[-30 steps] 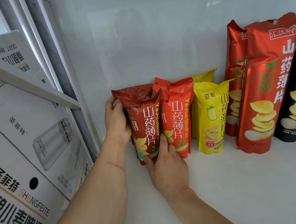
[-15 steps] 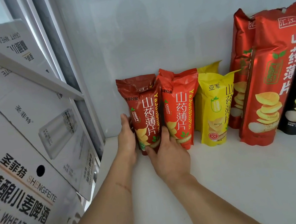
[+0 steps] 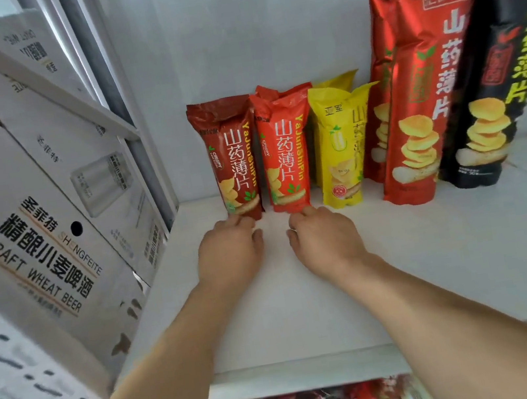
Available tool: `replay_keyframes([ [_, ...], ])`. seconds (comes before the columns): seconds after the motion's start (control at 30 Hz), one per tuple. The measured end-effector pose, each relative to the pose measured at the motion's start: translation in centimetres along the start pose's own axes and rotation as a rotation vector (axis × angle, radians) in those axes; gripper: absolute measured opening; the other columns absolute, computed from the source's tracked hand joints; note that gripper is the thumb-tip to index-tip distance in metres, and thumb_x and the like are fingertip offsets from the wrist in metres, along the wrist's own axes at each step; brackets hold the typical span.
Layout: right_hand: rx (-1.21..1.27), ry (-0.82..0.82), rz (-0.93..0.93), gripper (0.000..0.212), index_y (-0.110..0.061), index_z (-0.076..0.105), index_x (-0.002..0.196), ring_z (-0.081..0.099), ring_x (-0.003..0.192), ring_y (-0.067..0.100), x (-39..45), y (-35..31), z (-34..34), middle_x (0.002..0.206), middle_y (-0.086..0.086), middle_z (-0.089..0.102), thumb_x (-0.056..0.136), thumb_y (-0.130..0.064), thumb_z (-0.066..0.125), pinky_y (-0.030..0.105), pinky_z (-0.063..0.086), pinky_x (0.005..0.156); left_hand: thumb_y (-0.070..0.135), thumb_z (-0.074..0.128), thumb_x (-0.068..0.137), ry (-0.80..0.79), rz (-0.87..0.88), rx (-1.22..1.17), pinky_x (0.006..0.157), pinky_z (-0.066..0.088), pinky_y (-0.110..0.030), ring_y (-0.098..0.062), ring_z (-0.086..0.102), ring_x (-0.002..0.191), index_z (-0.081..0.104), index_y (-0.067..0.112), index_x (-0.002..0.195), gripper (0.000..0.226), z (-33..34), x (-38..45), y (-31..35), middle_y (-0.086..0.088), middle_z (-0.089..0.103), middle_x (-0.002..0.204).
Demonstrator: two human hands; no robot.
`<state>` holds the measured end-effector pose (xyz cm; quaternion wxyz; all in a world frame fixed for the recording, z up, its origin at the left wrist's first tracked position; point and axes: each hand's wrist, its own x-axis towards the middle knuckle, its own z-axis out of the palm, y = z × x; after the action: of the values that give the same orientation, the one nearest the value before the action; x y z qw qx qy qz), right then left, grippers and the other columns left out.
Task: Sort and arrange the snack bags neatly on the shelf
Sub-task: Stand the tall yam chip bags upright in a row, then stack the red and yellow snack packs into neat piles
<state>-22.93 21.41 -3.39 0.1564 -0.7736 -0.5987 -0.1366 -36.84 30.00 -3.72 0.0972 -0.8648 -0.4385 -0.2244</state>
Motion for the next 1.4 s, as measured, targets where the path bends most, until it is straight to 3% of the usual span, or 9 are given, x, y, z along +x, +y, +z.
replay_keyframes([
  [0.1, -0.072, -0.028, -0.054, 0.032, -0.013, 0.060, 0.119, 0.054, 0.110, 0.030, -3.2, 3.2, -2.3, 0.119, 0.009, 0.059, 0.102, -0.030, 0.039, 0.033, 0.032, 0.070, 0.032, 0.058, 0.095, 0.010, 0.269, 0.072, 0.069, 0.051, -0.036, -0.029, 0.066, 0.088, 0.072, 0.015, 0.103, 0.024, -0.9, -1.4, 3.9, -0.007, 0.070, 0.100],
  [0.17, -0.094, -0.031, -0.046, 0.032, -0.014, 0.060, 0.119, 0.054, 0.109, 0.030, -5.4, 5.9, -4.0, 0.118, 0.009, 0.059, 0.101, -0.031, 0.040, 0.034, 0.031, 0.070, 0.026, 0.078, 0.080, 0.033, 0.343, 0.085, 0.055, 0.051, -0.034, -0.031, 0.067, 0.068, 0.073, 0.013, 0.080, 0.014, -1.5, -2.1, 6.9, -0.007, 0.070, 0.078],
  [0.23, -0.102, -0.026, -0.022, 0.031, -0.014, 0.061, 0.117, 0.054, 0.109, 0.030, -7.7, 8.9, -5.7, 0.116, 0.008, 0.059, 0.101, -0.031, 0.040, 0.034, 0.032, 0.070, 0.024, 0.084, 0.072, 0.073, 0.367, 0.055, 0.052, 0.051, -0.033, -0.030, 0.066, 0.062, 0.073, 0.014, 0.074, 0.015, -1.7, -2.7, 10.1, -0.005, 0.069, 0.072],
  [0.47, -0.105, 0.022, 0.109, 0.031, -0.015, 0.062, 0.114, 0.056, 0.101, 0.025, -15.6, 19.0, -10.8, 0.110, 0.003, 0.060, 0.102, -0.032, 0.038, 0.033, 0.036, 0.068, 0.024, 0.073, 0.085, 0.078, 0.374, -0.123, 0.061, 0.053, -0.038, -0.034, 0.068, 0.075, 0.076, 0.012, 0.088, 0.013, -2.8, -4.7, 22.4, -0.007, 0.073, 0.086],
  [0.63, -0.059, 0.088, 0.242, 0.031, -0.019, 0.062, 0.114, 0.057, 0.101, 0.023, -18.9, 24.6, -13.4, 0.111, 0.001, 0.061, 0.102, -0.035, 0.039, 0.034, 0.044, 0.072, 0.035, 0.049, 0.102, 0.049, 0.358, -0.272, 0.082, 0.048, -0.035, -0.026, 0.063, 0.105, 0.068, 0.019, 0.120, 0.031, -3.1, -5.2, 30.4, -0.001, 0.068, 0.117],
  [1.07, -0.044, 0.175, 0.530, 0.033, -0.022, 0.062, 0.121, 0.059, 0.105, 0.021, -19.8, 43.2, -15.8, 0.115, -0.001, 0.064, 0.099, -0.041, 0.046, 0.032, 0.045, 0.073, 0.040, 0.045, 0.103, -0.080, 0.399, -0.489, 0.087, 0.052, -0.033, -0.020, 0.061, 0.112, 0.064, 0.023, 0.126, 0.034, 0.3, 2.3, 49.0, 0.004, 0.062, 0.130],
  [1.23, 0.023, 0.209, 0.635, 0.030, -0.022, 0.064, 0.114, 0.060, 0.102, 0.022, -18.9, 50.2, -16.0, 0.111, 0.000, 0.066, 0.098, -0.042, 0.050, 0.039, 0.053, 0.076, 0.042, 0.045, 0.102, -0.209, 0.294, -0.636, 0.090, 0.048, -0.030, -0.017, 0.059, 0.116, 0.060, 0.027, 0.130, 0.035, 1.2, 5.7, 55.2, 0.007, 0.058, 0.135],
  [1.4, 0.086, 0.231, 0.684, 0.042, -0.019, 0.058, 0.126, 0.059, 0.110, 0.022, -17.1, 56.3, -15.6, 0.120, 0.002, 0.062, 0.097, -0.049, 0.049, 0.041, 0.054, 0.081, 0.047, 0.050, 0.099, -0.371, 0.080, -0.804, 0.087, 0.041, -0.028, -0.021, 0.056, 0.121, 0.054, 0.021, 0.134, 0.043, 3.3, 8.4, 60.2, 0.001, 0.058, 0.134],
])
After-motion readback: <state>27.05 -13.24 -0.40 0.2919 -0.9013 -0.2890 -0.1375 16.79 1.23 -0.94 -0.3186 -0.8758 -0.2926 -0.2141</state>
